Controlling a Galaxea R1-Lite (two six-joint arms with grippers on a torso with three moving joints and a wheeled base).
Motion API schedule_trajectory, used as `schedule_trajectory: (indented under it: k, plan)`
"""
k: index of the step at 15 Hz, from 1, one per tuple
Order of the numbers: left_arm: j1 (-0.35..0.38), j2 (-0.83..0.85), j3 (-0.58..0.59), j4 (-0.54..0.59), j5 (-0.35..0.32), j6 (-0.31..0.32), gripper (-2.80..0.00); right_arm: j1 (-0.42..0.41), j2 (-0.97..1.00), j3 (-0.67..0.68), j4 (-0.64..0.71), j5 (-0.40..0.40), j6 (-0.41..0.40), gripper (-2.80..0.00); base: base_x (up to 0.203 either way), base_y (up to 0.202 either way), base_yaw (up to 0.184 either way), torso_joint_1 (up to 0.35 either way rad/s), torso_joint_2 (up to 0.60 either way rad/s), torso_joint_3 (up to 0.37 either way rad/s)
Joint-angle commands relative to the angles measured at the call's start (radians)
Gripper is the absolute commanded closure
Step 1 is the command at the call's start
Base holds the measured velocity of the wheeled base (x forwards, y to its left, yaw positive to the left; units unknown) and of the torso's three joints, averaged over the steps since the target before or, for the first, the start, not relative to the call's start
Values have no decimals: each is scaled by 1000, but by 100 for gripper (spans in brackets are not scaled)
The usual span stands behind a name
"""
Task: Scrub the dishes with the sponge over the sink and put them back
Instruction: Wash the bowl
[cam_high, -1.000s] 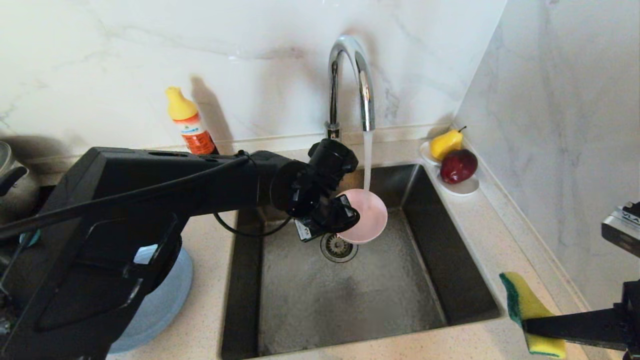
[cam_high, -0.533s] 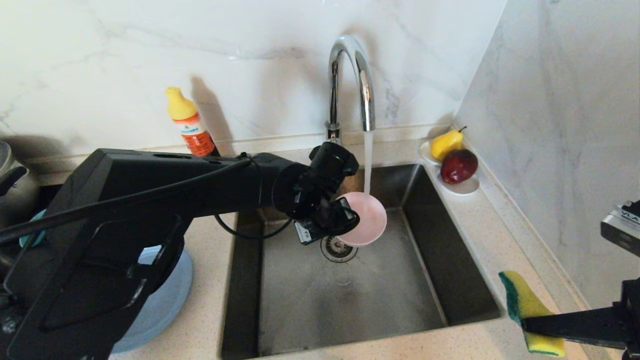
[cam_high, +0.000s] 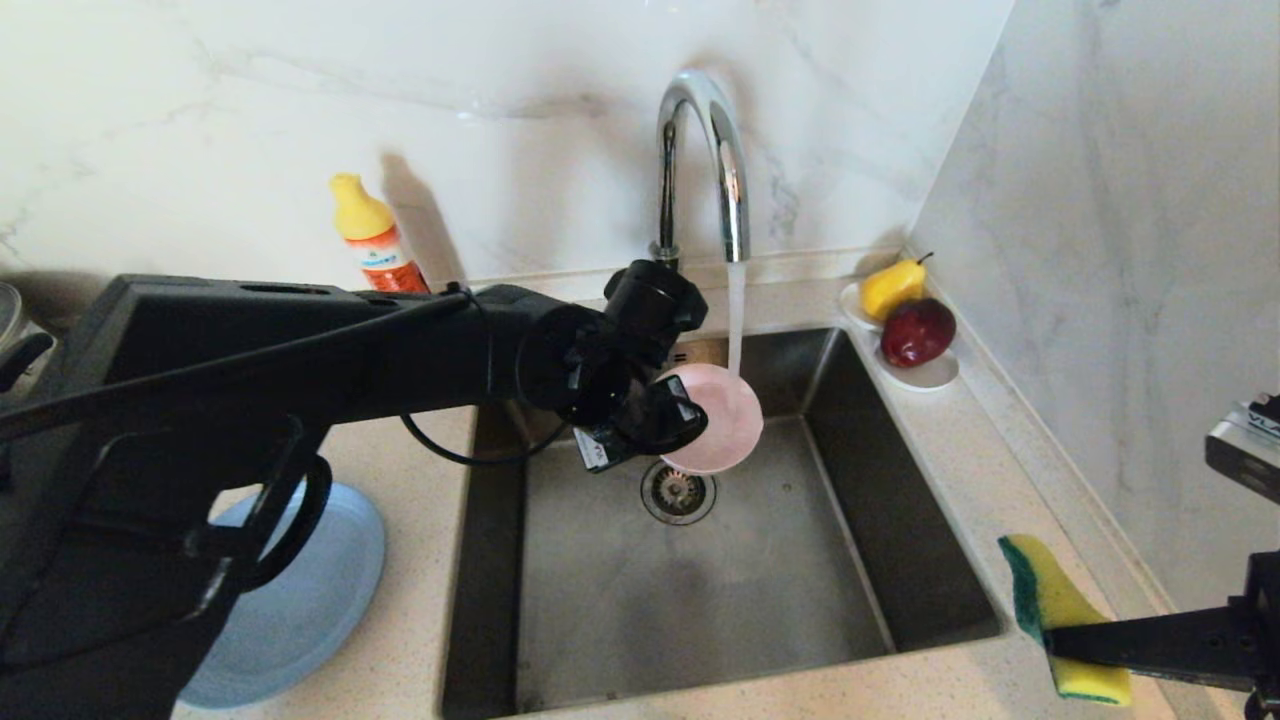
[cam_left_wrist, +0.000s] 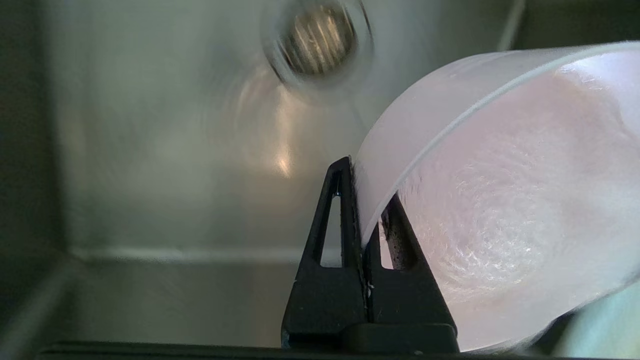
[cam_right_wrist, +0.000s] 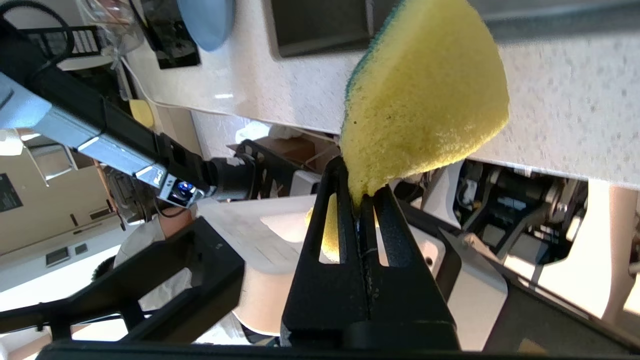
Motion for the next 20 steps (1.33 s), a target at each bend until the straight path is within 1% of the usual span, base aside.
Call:
schedule_trajectory:
  k: [1,4,6,8,9,11,12,13,15,16,18,20]
  plan:
    - [2,-101,23,-1,111,13,0,-10,9,-12,2,4,2,0,0,0,0,0,0,0]
    - [3,-229,104,-26,181,67,0,-12,21,-5,1,11,-2,0,0,0,0,0,0,0]
    - [6,-295,203,-128,245,132,0,-11,21,1,-11,14,-2,0,0,0,0,0,0,0]
    - [11,-339,305,-271,268,204,0,-12,30,3,-31,14,-1,0,0,0,0,0,0,0]
    - [13,-362,378,-361,271,239,0,-12,32,3,-35,14,0,0,0,0,0,0,0,0]
    - [16,-409,517,-575,273,317,0,-12,40,3,-35,17,-2,0,0,0,0,0,0,0]
    - [19,-427,587,-707,274,361,0,-12,50,3,-35,17,-2,0,0,0,0,0,0,0]
    - [22,-437,644,-815,274,401,0,-12,59,0,-36,17,-2,0,0,0,0,0,0,0]
    - [29,-450,732,-997,273,467,0,-12,62,3,-50,18,-2,0,0,0,0,0,0,0]
    - [32,-456,762,-1057,272,490,0,-12,67,7,-56,21,-2,0,0,0,0,0,0,0]
    - [37,-462,825,-1194,267,528,0,-12,70,18,-77,24,0,0,0,0,0,0,0,0]
    - [45,-462,863,-1332,263,560,0,-12,69,19,-77,24,0,0,0,0,0,0,0,0]
